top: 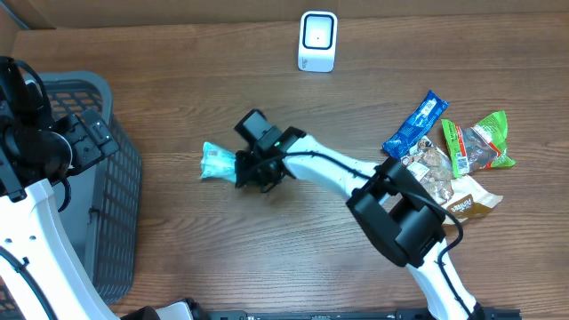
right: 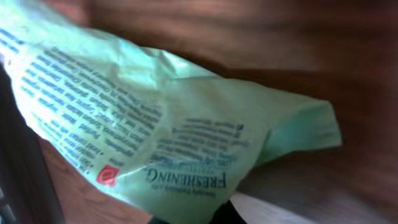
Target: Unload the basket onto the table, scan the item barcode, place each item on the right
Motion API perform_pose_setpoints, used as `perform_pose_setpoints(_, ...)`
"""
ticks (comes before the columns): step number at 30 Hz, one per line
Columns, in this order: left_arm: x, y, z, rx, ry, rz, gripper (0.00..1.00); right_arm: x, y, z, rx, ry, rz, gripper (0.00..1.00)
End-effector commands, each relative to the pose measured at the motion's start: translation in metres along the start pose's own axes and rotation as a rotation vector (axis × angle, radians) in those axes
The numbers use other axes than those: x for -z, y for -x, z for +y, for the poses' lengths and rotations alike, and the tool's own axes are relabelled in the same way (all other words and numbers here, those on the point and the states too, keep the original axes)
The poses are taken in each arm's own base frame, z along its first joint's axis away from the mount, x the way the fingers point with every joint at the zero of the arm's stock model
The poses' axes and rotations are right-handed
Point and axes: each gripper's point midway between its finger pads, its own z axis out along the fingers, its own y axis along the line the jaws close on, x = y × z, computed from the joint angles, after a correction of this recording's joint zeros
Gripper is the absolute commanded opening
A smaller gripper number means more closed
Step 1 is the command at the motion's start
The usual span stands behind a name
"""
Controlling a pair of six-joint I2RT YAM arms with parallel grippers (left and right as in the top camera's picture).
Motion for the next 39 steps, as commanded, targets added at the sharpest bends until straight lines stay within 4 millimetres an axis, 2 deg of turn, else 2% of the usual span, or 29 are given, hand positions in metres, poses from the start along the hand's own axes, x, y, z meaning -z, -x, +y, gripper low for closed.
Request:
perform_pose_setpoints(1,0.003,0.001,0.000,-0.004,-0.005,-0.012,1.00,0.035,0.028,-0.038,0.005,-0.039,-0.008,0.04)
perform_pose_setpoints(6,0.003,0.001,0.000,-0.004,-0.005,-0.011,1.00,0.069,0.031,-0.071,0.061,-0.061,0.057,0.04)
perform_pose_setpoints(7,0.003,0.001,0.000,-0.004,-0.005,-0.011,1.00,0.074,0.030,-0.075,0.078,-0.040,0.079,0.10)
perform_pose_setpoints(9,0.003,0.001,0.000,-0.004,-0.005,-0.011,1.00,0.081,0.029,-0.078,0.084,-0.005,0.105,0.33)
perform_pose_setpoints(10,0.003,0.001,0.000,-0.004,-0.005,-0.011,1.00,0.082,0.029,-0.079,0.085,0.002,0.109,0.38)
perform_pose_setpoints(11,0.003,0.001,0.000,-0.004,-0.005,-0.012,0.99,0.084,0.031,-0.083,0.078,0.000,0.106,0.46)
perform_pose_setpoints(16,0.003,0.001,0.000,-0.004,-0.005,-0.011,1.00,0.099,0.044,-0.089,0.029,0.062,0.095,0.54)
perform_pose_setpoints(21,0.003,0.001,0.000,-0.004,-0.005,-0.011,1.00,0.123,0.077,-0.110,-0.133,0.113,0.020,0.62)
perform_pose_setpoints(24,0.003,0.001,0.000,-0.004,-0.005,-0.011,1.00,0.125,0.091,-0.106,-0.157,0.137,-0.029,0.67)
perform_pose_setpoints(28,0.003,0.001,0.000,-0.004,-0.005,-0.011,1.00,0.112,0.096,-0.083,-0.119,0.155,-0.066,0.71)
perform_pose_setpoints(31,0.003,0.001,0.000,-0.004,-0.005,-0.011,1.00,0.104,0.103,-0.089,-0.074,0.082,-0.118,0.73)
perform_pose_setpoints(33,0.003,0.001,0.000,-0.004,-0.005,-0.011,1.00,0.105,0.114,-0.099,0.067,0.010,-0.177,0.73)
perform_pose_setpoints(34,0.003,0.001,0.000,-0.004,-0.005,-0.012,1.00,0.106,0.119,-0.098,0.164,0.008,-0.197,0.74)
perform_pose_setpoints(39,0.003,0.001,0.000,-0.004,-0.005,-0.011,1.00,0.109,0.130,-0.090,0.308,0.018,-0.247,0.77)
